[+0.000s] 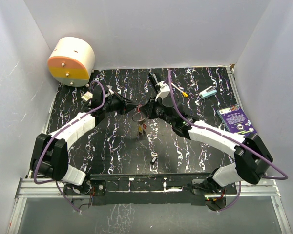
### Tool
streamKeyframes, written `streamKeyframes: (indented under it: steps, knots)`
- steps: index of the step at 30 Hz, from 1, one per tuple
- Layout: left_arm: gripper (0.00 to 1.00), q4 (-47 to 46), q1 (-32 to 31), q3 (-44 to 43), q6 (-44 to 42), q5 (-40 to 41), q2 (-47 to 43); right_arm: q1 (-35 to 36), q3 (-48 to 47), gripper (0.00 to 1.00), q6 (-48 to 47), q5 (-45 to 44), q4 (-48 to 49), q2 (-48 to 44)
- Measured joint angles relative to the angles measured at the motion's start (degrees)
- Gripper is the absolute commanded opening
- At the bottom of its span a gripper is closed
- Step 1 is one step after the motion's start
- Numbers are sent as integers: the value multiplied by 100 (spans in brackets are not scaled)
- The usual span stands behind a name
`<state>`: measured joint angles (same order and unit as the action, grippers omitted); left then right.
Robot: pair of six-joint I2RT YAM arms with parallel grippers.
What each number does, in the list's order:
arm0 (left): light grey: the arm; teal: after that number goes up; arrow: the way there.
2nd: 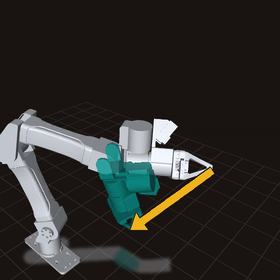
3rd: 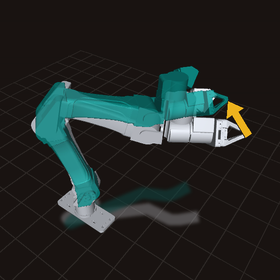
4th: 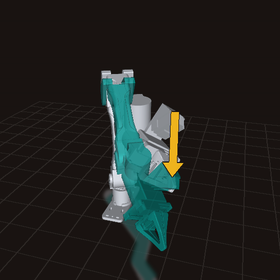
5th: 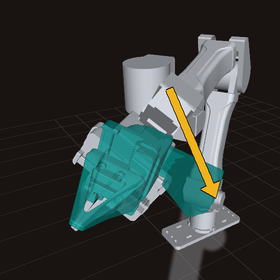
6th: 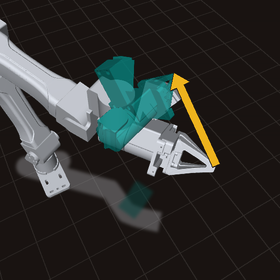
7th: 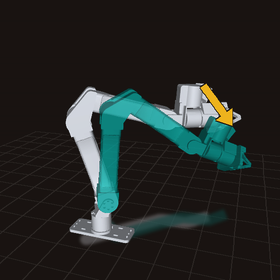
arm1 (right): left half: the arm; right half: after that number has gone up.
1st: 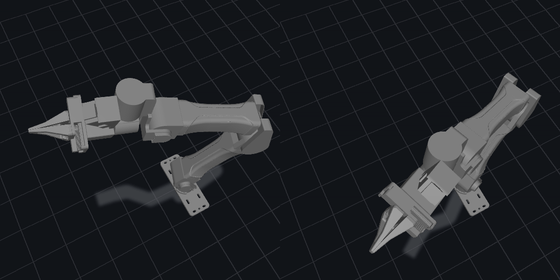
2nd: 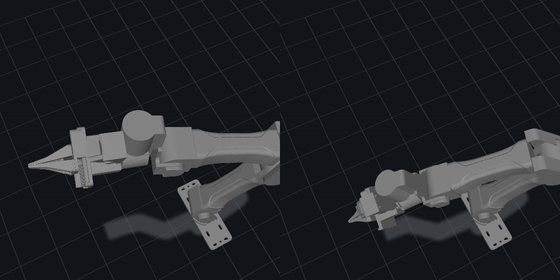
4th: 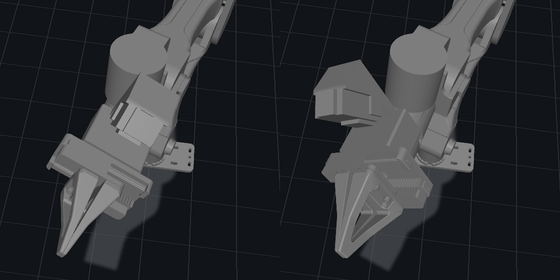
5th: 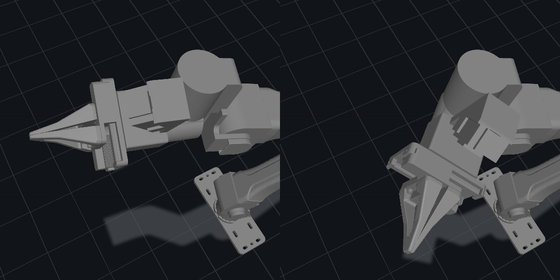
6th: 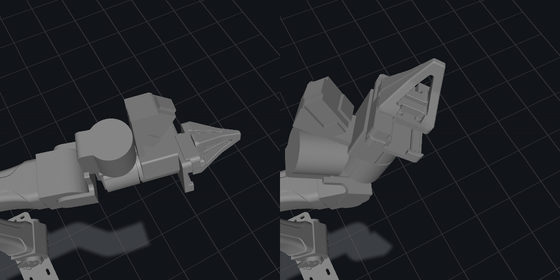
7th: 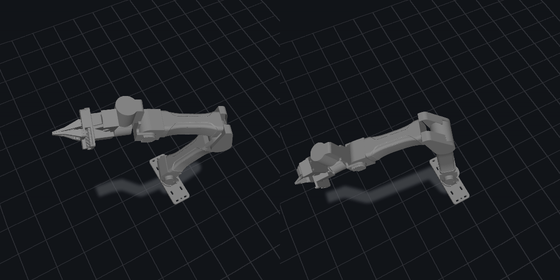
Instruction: Put the keys on the keyring
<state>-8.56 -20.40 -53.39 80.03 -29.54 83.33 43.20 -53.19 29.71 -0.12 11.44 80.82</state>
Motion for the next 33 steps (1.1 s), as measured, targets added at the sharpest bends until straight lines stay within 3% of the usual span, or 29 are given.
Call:
streamKeyframes:
  steps: [33]
  knots:
    - [0, 348, -4, -35, 420, 24, -2, 57, -144, 8, 35, -94, 240, 345]
